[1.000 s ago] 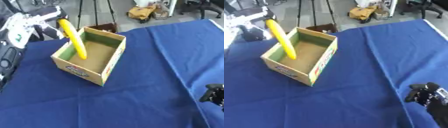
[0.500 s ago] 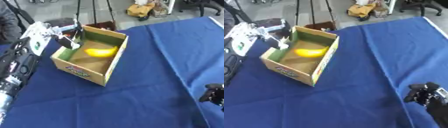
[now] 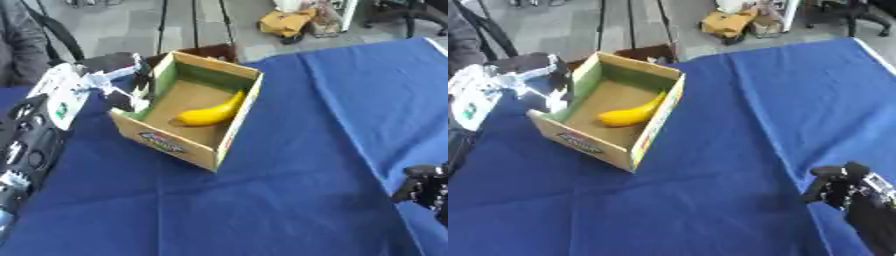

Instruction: Pick up objects on the table and place them in the box.

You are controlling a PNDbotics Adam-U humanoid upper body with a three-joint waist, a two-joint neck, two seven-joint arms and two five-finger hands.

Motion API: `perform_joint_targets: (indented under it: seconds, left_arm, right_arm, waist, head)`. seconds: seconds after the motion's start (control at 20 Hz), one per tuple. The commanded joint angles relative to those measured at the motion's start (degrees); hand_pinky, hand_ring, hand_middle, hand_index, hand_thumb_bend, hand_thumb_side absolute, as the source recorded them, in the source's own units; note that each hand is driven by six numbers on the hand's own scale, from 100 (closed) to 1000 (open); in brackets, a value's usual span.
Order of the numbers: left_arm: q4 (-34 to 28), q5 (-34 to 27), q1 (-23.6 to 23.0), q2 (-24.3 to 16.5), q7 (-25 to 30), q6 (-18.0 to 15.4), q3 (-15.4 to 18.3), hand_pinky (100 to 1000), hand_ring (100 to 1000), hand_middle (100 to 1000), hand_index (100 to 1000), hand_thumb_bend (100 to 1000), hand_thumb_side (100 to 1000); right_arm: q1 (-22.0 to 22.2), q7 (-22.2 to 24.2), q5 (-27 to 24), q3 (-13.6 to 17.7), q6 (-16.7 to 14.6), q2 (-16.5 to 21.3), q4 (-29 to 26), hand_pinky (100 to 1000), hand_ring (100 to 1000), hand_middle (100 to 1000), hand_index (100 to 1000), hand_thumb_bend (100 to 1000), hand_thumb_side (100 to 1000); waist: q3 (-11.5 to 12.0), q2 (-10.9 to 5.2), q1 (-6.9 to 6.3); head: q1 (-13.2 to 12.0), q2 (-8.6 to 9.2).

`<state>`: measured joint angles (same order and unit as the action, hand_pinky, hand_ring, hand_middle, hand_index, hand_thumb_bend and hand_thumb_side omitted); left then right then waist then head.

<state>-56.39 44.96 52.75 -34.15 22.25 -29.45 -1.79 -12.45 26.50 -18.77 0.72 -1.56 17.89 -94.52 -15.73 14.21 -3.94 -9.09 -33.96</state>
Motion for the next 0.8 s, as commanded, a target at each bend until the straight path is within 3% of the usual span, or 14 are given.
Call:
perform_joint_targets:
  seconds: [0.05, 0.25, 0.5, 0.8]
  left_arm:
    - [-5.3, -3.1, -1.8, -3.5, -3.0, -0.5, 3.1, 542, 402, 407, 565, 100, 278]
    - [-11.4, -6.8, -7.7, -3.2, -6.7, -0.4, 6.3, 548, 408, 410, 564, 100, 445]
    - [-18.7, -11.3, -15.0, 1.3, -11.2, 2.7, 9.7, 545, 417, 416, 569, 100, 623]
    - [-27.5, -16.7, -23.8, 6.5, -16.6, 7.6, 10.1, 552, 453, 446, 593, 132, 847]
  right_arm:
    - [-0.1, -0.5, -0.5, 0.8, -0.1, 0.4, -0.6, 639, 590, 532, 742, 100, 937]
    - [0.2, -1.0, -0.9, 1.4, -0.1, 0.4, -0.6, 639, 590, 532, 742, 100, 934]
    - [0.4, -1.5, -1.3, 1.9, -0.1, 0.1, -1.0, 638, 589, 532, 742, 100, 931]
    - [0.7, -2.1, -1.7, 2.4, -0.3, 0.0, -1.3, 639, 589, 532, 742, 100, 925]
  waist:
    - [1.2, -1.41, 0.62]
    - [4.1, -1.58, 1.28]
    - [6.5, -1.51, 1.98]
    - [8.1, -1.5, 2.74]
  head:
    - [0.6, -0.68]
    - [1.4, -1.59]
    - [2.7, -2.62]
    - [5.0, -2.58]
